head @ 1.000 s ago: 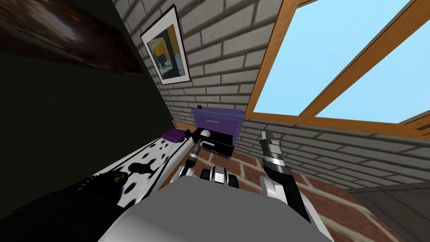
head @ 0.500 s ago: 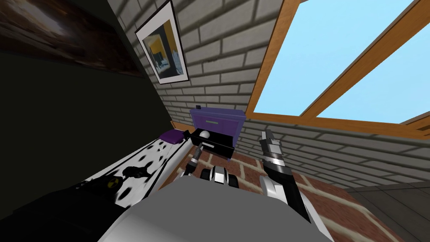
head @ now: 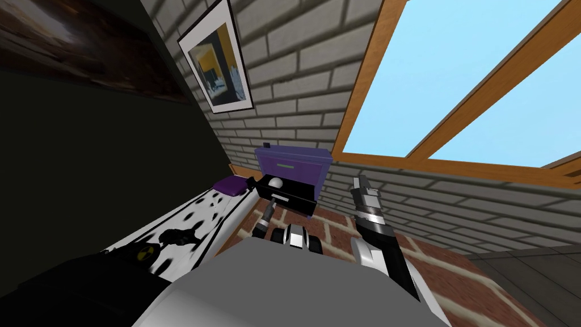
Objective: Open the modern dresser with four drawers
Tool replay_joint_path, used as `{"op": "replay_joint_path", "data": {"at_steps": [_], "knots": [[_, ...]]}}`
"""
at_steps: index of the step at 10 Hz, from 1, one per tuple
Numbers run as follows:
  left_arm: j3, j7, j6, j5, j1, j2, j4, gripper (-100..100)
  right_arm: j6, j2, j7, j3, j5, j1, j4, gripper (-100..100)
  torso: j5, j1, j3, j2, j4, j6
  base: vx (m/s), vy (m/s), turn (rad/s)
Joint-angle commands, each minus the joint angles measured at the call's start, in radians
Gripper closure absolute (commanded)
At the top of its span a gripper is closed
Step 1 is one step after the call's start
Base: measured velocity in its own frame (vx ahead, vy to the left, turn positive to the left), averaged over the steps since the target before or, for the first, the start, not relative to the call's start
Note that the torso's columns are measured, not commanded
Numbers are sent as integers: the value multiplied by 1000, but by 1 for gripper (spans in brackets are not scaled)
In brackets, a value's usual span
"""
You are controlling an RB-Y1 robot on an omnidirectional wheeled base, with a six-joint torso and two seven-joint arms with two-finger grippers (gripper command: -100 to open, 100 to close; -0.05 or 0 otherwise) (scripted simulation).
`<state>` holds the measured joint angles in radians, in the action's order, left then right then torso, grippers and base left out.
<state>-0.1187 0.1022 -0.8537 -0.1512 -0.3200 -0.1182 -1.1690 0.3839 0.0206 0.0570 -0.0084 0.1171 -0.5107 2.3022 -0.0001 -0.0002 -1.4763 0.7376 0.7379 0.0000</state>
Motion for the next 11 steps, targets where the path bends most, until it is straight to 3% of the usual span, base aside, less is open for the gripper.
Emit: {"op": "replay_joint_path", "data": {"at_steps": [1, 3, 6, 10, 11], "knots": [[-8, -1, -38, -14, -6, 32, 64, -100, 0, 0, 0, 0, 0, 0, 0, 0, 0, 0, 0, 0, 0, 0, 37, -6, -17], [-11, -1, -48, -18, -8, 46, 81, -100, 0, 0, 0, 0, 0, 0, 0, 0, 0, 0, 1, 1, 0, 0, 16, -6, -6], [-17, 0, -73, -29, -13, 111, 125, -100, 0, 0, 0, 0, 0, 0, 0, 0, 0, 0, 0, 0, 0, 0, 20, -4, -13], [-17, 2, -13, -28, 6, 107, 80, -100, 0, 0, 0, 0, 0, 0, 0, 0, 0, 0, 0, -1, 0, 0, 27, -6, -6], [-16, 0, -28, -27, 5, 107, 93, -100, 0, 0, 0, 0, 0, 0, 0, 0, 0, 0, 0, -1, 0, 0, 20, -7, -1]]}}
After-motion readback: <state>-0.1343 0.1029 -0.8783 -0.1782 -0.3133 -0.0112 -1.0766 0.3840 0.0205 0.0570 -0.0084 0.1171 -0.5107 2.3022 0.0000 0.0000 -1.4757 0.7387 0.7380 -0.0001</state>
